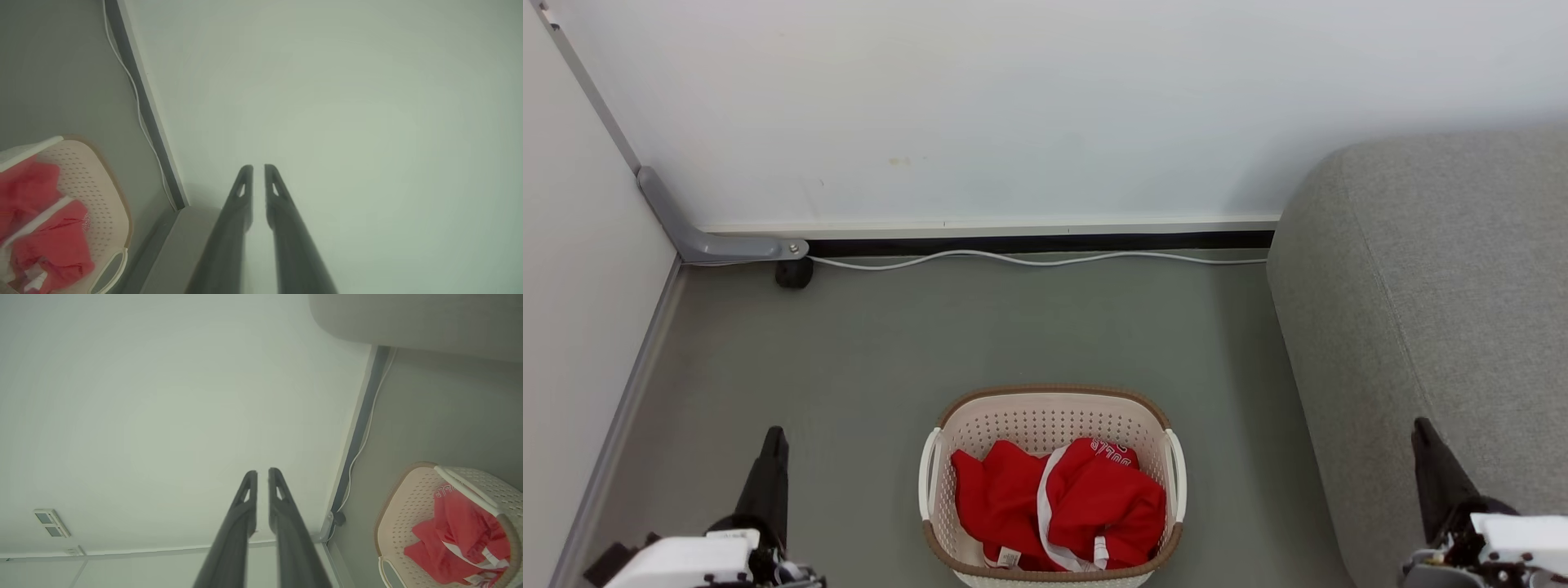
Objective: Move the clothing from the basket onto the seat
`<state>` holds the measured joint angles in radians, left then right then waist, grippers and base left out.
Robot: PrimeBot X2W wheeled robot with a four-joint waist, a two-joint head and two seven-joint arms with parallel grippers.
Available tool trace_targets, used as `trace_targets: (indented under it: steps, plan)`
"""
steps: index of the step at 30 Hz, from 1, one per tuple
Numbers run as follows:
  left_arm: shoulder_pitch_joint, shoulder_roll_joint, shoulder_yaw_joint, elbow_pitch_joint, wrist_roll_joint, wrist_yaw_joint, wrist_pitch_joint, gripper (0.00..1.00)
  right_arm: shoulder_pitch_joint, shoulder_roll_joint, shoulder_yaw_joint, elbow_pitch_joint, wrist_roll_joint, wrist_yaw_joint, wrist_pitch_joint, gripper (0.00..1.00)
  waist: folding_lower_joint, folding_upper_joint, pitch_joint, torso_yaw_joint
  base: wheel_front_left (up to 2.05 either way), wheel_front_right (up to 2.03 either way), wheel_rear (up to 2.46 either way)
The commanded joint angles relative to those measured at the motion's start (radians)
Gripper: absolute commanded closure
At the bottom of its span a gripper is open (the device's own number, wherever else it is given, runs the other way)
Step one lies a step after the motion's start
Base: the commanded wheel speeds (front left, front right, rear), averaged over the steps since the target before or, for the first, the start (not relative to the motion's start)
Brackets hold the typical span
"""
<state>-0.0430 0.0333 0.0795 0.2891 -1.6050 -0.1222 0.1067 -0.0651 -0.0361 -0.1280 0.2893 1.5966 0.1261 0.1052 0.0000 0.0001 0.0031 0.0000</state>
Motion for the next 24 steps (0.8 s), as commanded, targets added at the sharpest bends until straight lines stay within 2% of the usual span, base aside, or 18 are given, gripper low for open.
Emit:
trace_targets:
  steps: [1, 5, 9, 14, 24]
  plan:
    - [0.003, -0.002, 0.000, 0.006, 0.000, 0.000, 0.000, 0.00, 0.003, 0.001, 0.001, 0.005, 0.000, 0.000, 0.000, 0.00, 0.0000, -0.0001, 0.000, 0.000, 0.00, 0.00, 0.00]
    - [0.015, -0.011, -0.006, 0.028, 0.001, 0.000, -0.007, 0.00, 0.014, 0.006, 0.005, 0.024, 0.000, 0.000, 0.001, 0.00, 0.0001, -0.0001, 0.003, 0.000, 0.00, 0.00, 0.00]
    - [0.003, -0.010, -0.013, 0.030, 0.004, 0.000, -0.019, 0.00, 0.003, 0.000, 0.007, 0.021, -0.003, 0.000, 0.002, 0.00, 0.0022, -0.0001, 0.001, -0.001, 0.00, 0.00, 0.00]
    - [-0.011, -0.009, -0.020, 0.035, 0.015, -0.001, -0.034, 0.00, -0.010, -0.009, 0.017, 0.019, -0.013, 0.000, -0.004, 0.00, 0.0001, -0.0001, 0.003, -0.002, 0.00, 0.00, 0.00]
    - [-0.039, -0.007, -0.031, 0.042, 0.075, -0.001, -0.063, 0.00, -0.041, -0.044, 0.061, 0.019, -0.043, 0.001, -0.041, 0.00, 0.0000, -0.0001, 0.007, -0.004, 0.00, 0.00, 0.00]
